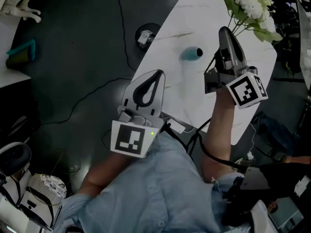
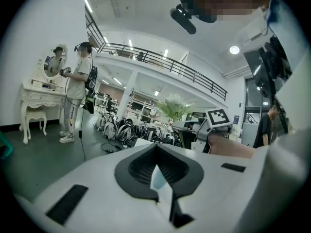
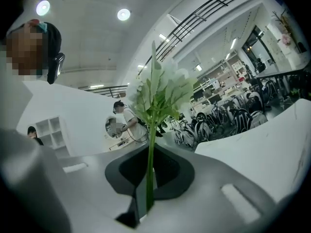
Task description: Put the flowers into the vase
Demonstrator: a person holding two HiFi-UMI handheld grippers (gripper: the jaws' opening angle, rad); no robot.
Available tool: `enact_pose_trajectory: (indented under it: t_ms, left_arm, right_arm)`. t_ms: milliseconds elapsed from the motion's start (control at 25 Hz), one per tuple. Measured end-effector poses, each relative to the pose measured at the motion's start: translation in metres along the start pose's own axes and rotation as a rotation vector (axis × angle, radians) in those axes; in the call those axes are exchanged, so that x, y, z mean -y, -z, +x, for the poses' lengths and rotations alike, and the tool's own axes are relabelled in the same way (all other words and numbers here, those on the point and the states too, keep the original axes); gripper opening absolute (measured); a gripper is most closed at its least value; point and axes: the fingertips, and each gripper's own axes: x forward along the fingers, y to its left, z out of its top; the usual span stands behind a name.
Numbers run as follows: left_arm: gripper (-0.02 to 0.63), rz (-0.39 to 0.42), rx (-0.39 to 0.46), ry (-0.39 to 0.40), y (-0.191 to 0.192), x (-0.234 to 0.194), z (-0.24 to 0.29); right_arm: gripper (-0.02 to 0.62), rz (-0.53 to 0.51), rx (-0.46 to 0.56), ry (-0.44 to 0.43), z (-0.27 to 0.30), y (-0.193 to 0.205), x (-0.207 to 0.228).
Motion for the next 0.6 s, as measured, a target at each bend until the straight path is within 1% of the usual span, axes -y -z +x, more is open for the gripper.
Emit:
enact_pose_trajectory:
  t_ms: [280,600]
  left_arm:
    - [0.005,-0.027,-0.014,-0.023,-0.023,-0.029,0.018]
    - [0.005,-0.04,-0.049,-0.02,-0.017,-0.042,0.034]
  right_arm:
    - [0.005,-0.034,0.051,-0.062,0.044,-0.022,-0.013]
    - [0.005,-0.073,0.104,-0.105,0.057,-0.023,-0.009]
